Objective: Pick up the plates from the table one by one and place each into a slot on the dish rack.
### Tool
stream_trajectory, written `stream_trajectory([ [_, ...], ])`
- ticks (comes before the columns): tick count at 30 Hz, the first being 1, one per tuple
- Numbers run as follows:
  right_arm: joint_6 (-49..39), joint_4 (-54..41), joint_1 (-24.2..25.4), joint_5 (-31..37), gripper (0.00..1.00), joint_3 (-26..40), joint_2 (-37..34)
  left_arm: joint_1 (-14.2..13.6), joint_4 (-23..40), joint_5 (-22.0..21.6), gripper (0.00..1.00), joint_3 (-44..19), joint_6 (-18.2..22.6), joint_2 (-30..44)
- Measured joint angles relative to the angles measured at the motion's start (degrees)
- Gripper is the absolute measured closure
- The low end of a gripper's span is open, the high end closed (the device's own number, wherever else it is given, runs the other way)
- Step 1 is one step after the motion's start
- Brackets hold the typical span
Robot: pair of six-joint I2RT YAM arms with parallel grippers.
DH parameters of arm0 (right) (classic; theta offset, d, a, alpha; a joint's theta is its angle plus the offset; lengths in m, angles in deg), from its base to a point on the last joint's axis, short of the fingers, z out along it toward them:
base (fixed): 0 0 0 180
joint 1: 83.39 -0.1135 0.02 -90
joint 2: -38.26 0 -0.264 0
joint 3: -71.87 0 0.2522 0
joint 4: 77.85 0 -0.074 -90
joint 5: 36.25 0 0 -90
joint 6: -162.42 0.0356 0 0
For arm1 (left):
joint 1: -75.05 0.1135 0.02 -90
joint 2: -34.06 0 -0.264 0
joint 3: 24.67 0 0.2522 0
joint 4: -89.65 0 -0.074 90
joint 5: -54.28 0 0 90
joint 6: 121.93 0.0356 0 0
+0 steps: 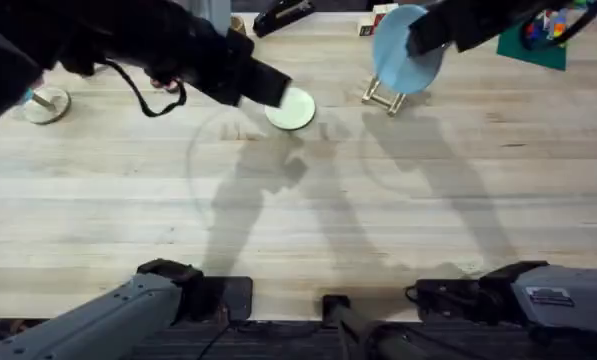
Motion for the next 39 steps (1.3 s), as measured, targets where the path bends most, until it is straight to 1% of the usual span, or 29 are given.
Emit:
stream_trajectory([
  [1, -1.3, -0.3, 0.2, 0.9, 0.97, 0.5, 0.0, -0.3, 0.0, -0.3, 0.298, 0.0, 0.0, 0.0],
  [2, -2.8, -0.3, 0.3, 2.0, 0.97, 1.0, 0.0, -0.4, 0.0, -0.6, 0.126, 0.0, -0.1, 0.0],
  [3, -4.2, -0.3, 0.3, 3.1, 0.97, 1.4, 0.0, -0.4, 0.0, -0.9, 0.043, 0.0, -0.5, 0.0],
  [4, -5.4, -0.4, 0.3, 3.9, 0.97, 1.8, 0.0, -0.4, 0.0, -1.2, 0.015, 0.0, -0.4, 0.0],
  [8, -11.2, -0.3, 0.3, 6.5, 0.97, 3.2, 0.0, -0.4, 0.0, -1.5, 0.006, 0.0, -0.4, 0.0],
  [12, -17.5, 0.5, 0.3, 7.6, 0.97, 3.4, 0.0, -0.4, 0.0, -1.6, 0.006, 0.0, -0.4, 0.0],
  [17, -23.8, 5.0, 0.5, 8.2, 0.97, 3.4, 0.0, -0.4, 0.0, -1.7, 0.006, 0.0, -0.4, 0.0],
  [21, -25.9, 8.3, 1.8, 8.3, 0.97, 3.4, 0.0, -0.4, 0.0, -1.7, 0.006, 0.0, -0.4, 0.0],
  [25, -26.9, 7.7, 3.7, 8.5, 0.976, 4.5, -0.3, -0.4, 0.0, -1.7, 0.006, 0.0, -0.4, 0.0],
  [29, -27.4, 7.2, 5.8, 8.3, 0.974, 6.8, -2.2, -0.4, 0.0, -1.7, 0.006, 0.0, -0.4, 0.0],
  [33, -27.6, 7.3, 8.3, 5.5, 0.974, 8.1, -5.1, -0.4, 0.0, -1.7, 0.006, 0.0, -0.4, 0.0],
  [39, -29.3, 7.3, 11.5, 2.1, 0.974, 8.3, -9.8, -0.4, 0.0, -1.7, 0.007, 0.0, -0.4, 0.0],
])
